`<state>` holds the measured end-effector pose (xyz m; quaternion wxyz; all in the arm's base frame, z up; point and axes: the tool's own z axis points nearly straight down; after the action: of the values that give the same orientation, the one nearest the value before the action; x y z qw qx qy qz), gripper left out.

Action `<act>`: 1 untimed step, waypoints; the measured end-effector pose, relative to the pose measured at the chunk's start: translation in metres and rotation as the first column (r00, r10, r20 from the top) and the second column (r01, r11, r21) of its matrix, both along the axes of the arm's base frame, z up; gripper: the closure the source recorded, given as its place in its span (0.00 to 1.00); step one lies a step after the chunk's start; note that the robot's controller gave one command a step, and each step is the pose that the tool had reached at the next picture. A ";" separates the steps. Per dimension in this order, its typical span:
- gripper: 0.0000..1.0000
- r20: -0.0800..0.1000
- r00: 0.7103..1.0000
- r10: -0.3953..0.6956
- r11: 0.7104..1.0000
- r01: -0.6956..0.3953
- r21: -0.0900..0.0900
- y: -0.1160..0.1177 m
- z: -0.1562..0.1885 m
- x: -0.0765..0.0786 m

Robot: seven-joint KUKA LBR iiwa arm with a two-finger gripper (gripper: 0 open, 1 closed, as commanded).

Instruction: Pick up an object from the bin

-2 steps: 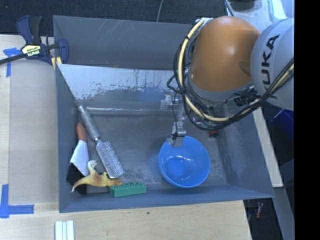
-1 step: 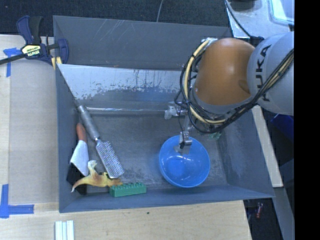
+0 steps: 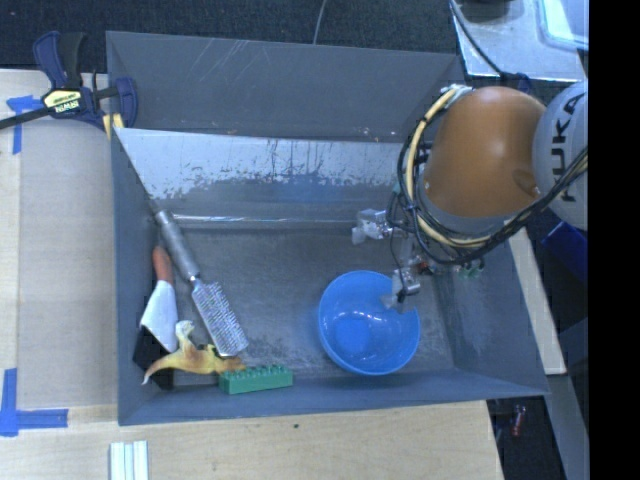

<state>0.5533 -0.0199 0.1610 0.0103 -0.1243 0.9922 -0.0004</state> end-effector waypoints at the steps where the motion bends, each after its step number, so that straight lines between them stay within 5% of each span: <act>1: 0.00 -0.005 0.950 0.314 0.950 -0.314 -0.004 0.023 -0.016 0.007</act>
Offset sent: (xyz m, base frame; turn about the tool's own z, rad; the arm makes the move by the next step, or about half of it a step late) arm 0.0341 0.0197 -0.0910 -0.2806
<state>0.5602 0.0033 0.1446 0.0080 -0.2803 0.9599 -0.0008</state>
